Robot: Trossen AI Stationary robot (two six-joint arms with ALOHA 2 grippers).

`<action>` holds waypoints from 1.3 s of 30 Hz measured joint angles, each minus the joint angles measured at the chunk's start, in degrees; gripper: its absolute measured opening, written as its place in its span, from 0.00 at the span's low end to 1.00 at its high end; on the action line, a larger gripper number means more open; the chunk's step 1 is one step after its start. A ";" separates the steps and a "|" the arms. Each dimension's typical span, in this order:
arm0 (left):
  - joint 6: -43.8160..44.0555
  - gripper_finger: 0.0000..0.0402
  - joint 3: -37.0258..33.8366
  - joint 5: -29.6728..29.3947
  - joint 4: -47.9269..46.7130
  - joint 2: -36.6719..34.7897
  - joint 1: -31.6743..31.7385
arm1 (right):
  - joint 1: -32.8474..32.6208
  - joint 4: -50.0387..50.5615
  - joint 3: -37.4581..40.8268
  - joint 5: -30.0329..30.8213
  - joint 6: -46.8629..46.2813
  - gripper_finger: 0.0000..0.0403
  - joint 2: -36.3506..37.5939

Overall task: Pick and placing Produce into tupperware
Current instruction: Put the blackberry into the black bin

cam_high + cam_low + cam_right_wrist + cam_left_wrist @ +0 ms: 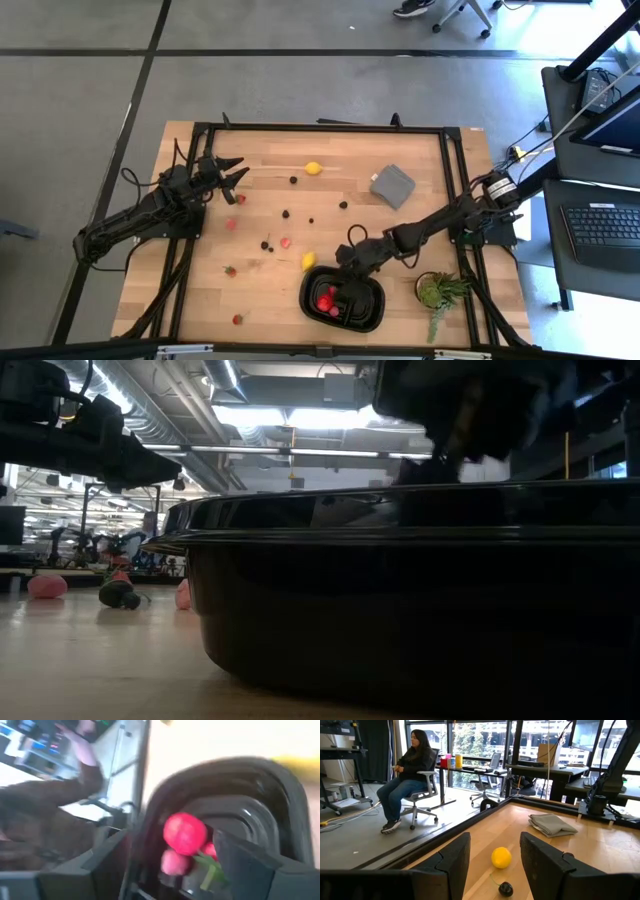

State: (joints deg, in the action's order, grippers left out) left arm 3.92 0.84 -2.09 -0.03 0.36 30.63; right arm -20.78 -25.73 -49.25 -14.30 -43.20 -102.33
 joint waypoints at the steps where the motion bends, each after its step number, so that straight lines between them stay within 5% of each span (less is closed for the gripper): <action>1: -0.01 0.41 -0.02 0.02 0.00 0.01 -0.01 | 0.60 -0.80 0.00 -0.95 0.04 0.72 0.87; 9: -0.02 0.41 -0.02 0.02 0.00 0.00 0.00 | 7.87 10.60 -0.15 -1.86 15.97 0.73 13.70; 16: -0.02 0.41 -0.02 0.01 -0.02 0.02 0.00 | 16.09 25.77 -0.15 11.51 34.91 0.73 20.40; 23: -0.02 0.41 -0.02 0.00 -0.01 0.01 0.00 | 24.35 37.35 -0.04 13.21 40.19 0.73 18.46; 39: -1.55 0.41 -0.02 0.01 -0.02 0.00 0.00 | 28.09 30.67 -0.04 15.30 40.80 0.73 4.97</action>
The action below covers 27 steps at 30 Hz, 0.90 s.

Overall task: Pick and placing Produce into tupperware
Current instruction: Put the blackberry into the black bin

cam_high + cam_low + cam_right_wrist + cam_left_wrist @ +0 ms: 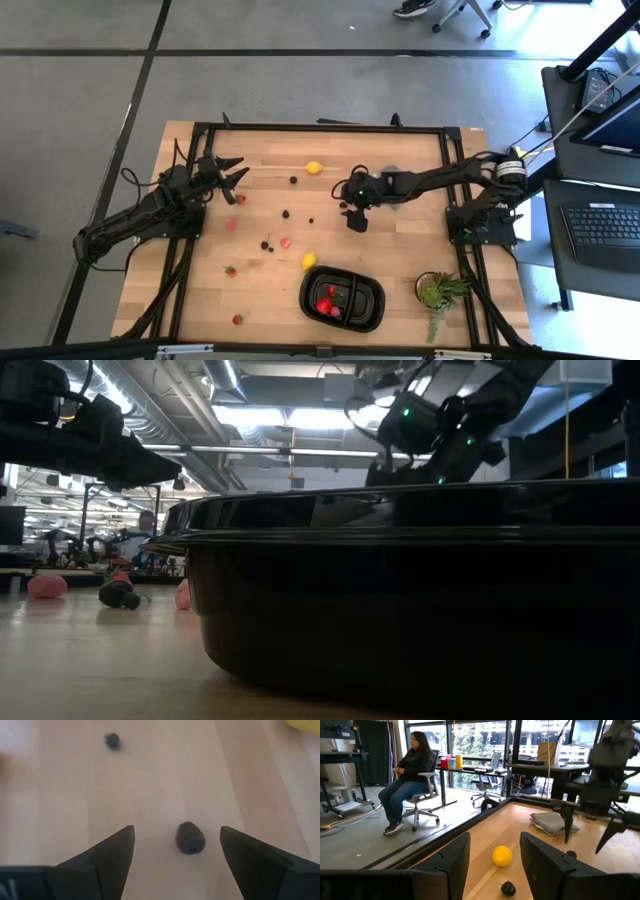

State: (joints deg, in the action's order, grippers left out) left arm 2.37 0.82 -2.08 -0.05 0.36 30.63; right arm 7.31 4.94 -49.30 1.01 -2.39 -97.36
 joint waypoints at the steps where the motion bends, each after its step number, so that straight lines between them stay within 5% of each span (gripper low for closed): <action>1: 0.00 0.41 0.01 0.00 0.02 0.01 -0.01 | 0.04 -0.73 0.00 0.53 0.00 0.73 -0.95; 27: -0.02 0.41 0.01 -0.01 0.01 0.00 -0.01 | 0.41 -2.13 -0.02 0.91 -1.92 0.73 -5.16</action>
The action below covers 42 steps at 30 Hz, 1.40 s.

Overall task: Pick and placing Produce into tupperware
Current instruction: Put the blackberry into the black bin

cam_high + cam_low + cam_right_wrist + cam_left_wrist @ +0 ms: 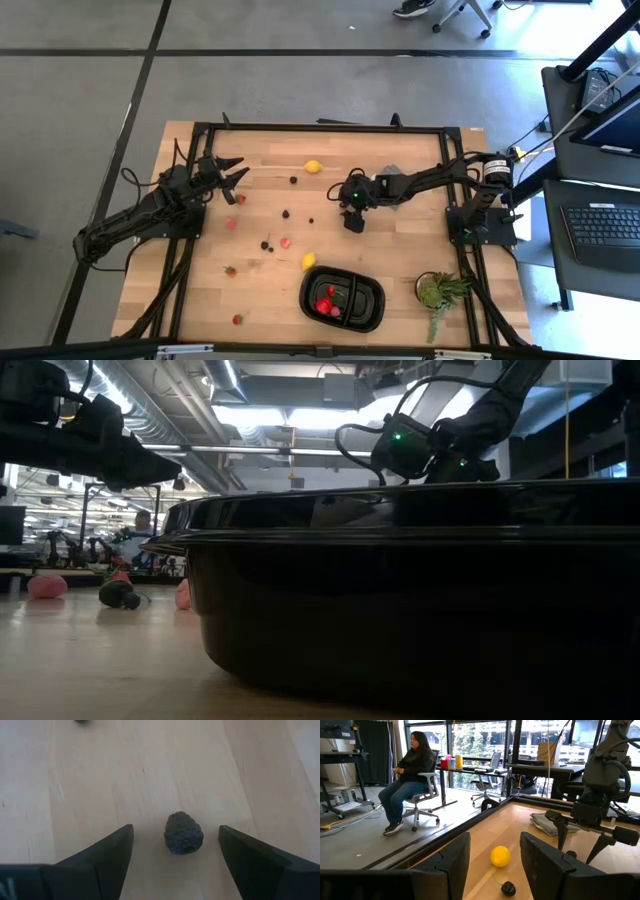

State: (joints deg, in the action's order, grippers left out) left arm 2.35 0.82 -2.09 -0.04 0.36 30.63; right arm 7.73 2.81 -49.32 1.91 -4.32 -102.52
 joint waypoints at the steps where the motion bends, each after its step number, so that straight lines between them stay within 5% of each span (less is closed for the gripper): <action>1: 0.00 0.41 -0.01 0.00 0.01 0.01 0.00 | 0.00 -0.02 0.00 0.00 0.00 0.72 0.00; 16: 0.02 0.41 -0.01 0.00 0.01 0.00 0.00 | 0.00 0.09 0.00 2.29 0.22 0.45 0.00; 36: 0.02 0.41 0.00 0.00 -0.01 0.00 0.01 | -0.02 -0.50 -0.13 2.27 -0.36 0.41 -2.03; 42: 0.02 0.41 -0.01 0.00 0.01 0.02 0.00 | -0.02 -0.83 -0.13 2.29 -1.18 0.31 -2.23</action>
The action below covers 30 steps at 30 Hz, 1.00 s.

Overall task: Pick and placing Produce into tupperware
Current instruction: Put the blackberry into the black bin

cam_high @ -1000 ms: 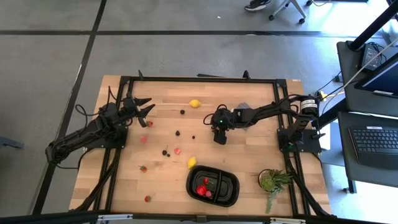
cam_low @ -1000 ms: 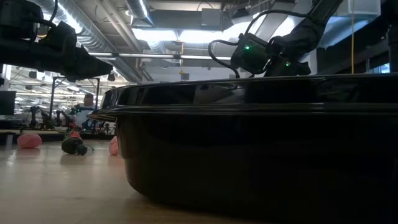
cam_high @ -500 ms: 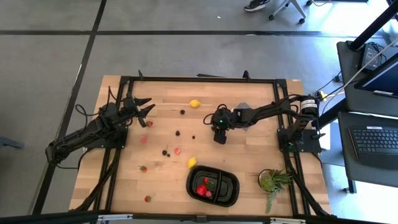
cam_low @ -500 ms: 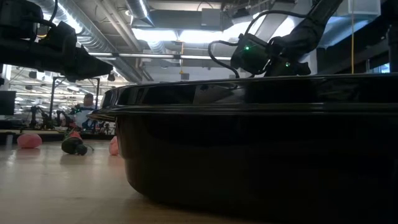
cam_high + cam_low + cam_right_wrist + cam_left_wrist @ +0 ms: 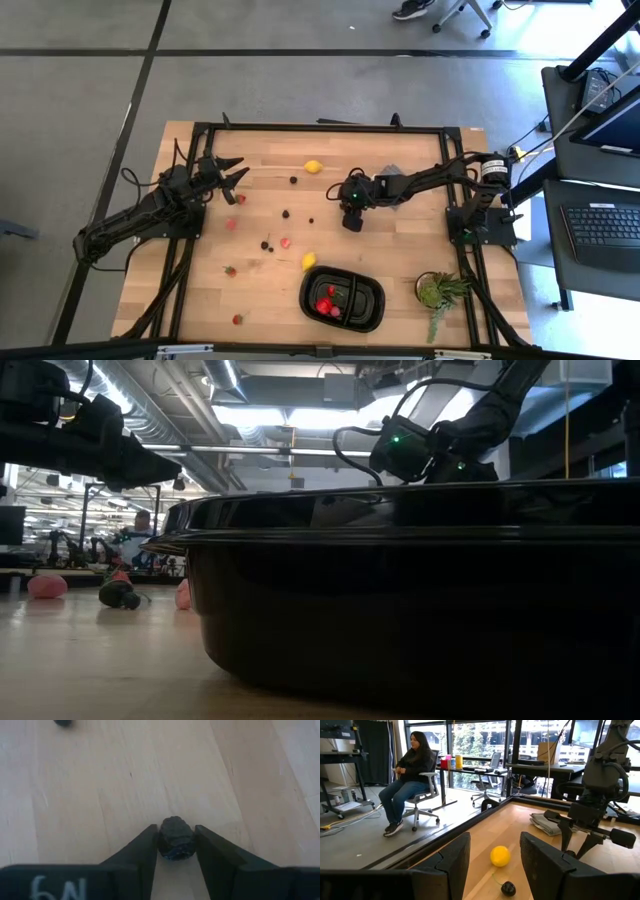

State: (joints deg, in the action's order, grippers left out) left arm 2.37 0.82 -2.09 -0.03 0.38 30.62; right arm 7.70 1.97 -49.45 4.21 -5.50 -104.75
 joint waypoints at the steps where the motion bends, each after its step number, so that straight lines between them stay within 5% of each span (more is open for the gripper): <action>1: 0.00 0.41 0.00 0.02 -0.02 -0.01 -0.01 | 0.00 -0.02 0.00 0.00 0.00 0.29 -0.02; 11: 0.00 0.41 0.00 0.00 0.00 -0.02 0.00 | -0.04 0.29 0.00 -0.72 -1.96 0.27 0.80; 23: 0.00 0.41 0.02 0.00 0.00 0.00 -0.01 | -9.97 0.78 -11.59 -26.96 -7.97 0.25 4.52; 30: 0.00 0.41 0.00 0.00 -0.02 0.00 -0.01 | -22.80 -1.68 -15.38 -21.95 -7.96 0.27 3.10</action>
State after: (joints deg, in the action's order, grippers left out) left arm 2.37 0.82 -2.08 -0.05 0.38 30.61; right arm -15.09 0.29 -64.83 -17.74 -13.46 -101.65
